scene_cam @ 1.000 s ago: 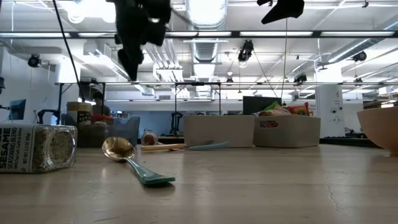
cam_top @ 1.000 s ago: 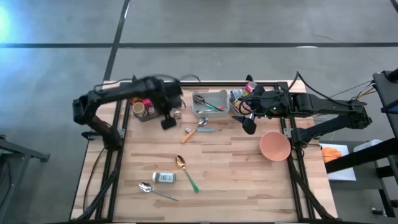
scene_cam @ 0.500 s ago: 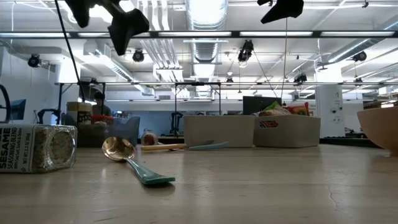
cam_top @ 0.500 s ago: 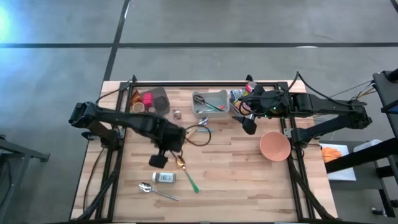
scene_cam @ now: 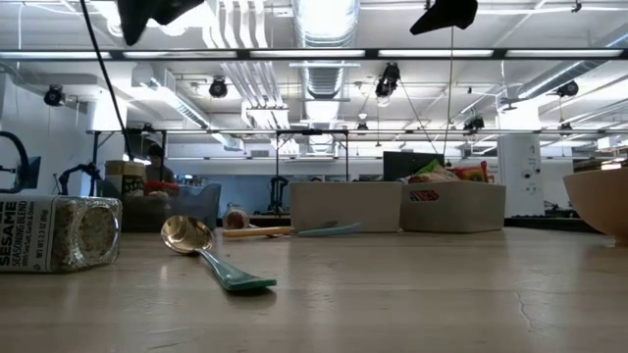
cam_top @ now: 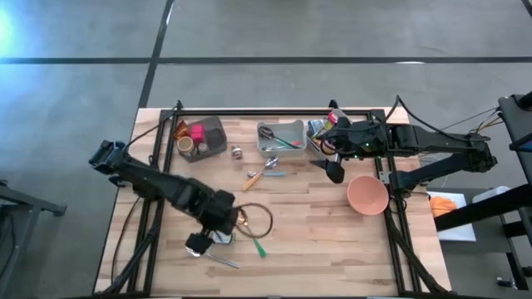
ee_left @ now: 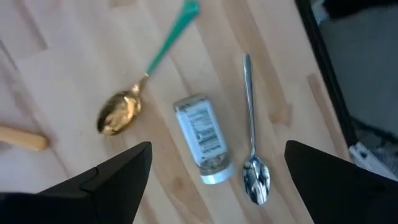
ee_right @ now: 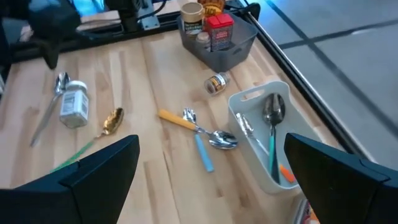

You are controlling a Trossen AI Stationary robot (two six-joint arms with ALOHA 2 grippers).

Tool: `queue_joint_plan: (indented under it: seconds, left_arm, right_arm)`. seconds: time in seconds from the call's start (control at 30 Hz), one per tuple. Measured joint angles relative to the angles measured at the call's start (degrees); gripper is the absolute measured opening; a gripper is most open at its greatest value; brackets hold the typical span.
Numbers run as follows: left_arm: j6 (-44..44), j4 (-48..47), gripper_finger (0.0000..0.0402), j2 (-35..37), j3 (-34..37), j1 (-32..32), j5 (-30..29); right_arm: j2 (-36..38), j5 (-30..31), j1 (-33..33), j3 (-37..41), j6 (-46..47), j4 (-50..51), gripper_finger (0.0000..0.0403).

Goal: Pick & Place Food Item
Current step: Put the white spoon into the left gray bin

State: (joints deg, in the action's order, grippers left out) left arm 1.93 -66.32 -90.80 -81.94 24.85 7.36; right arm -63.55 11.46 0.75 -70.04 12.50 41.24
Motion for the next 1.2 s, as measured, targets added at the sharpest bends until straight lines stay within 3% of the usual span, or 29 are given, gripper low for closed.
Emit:
queue_joint_plan:
  seconds: [0.17, 0.5, 0.7, 0.83, 1.2]
  left_arm:
    - [1.2, 2.9, 0.0372, 0.0, 4.5, 6.9, -0.6]
    - [11.4, 14.8, 0.0372, 0.0, 14.7, 18.1, -4.4]
    - [14.4, 22.1, 0.0372, 0.0, 19.4, 20.2, -5.8]
    - [18.6, 23.7, 0.0372, 0.0, 22.1, 20.3, -6.8]
    - [19.4, 27.6, 0.0372, -0.7, 26.6, 20.2, -6.8]
  right_arm:
    - [0.0, 0.0, 0.0, 0.0, 5.6, 0.0, 0.0398]
    - [0.0, -0.6, -0.1, 0.0, 6.6, 0.3, 0.0398]
    - [0.0, -0.7, -0.1, 0.3, 7.1, 0.4, 0.0398]
    - [0.0, -1.0, -0.2, 1.3, 8.4, 0.4, 0.0398]
    - [0.0, -1.2, -0.2, 7.1, 12.9, 0.1, 0.0398]
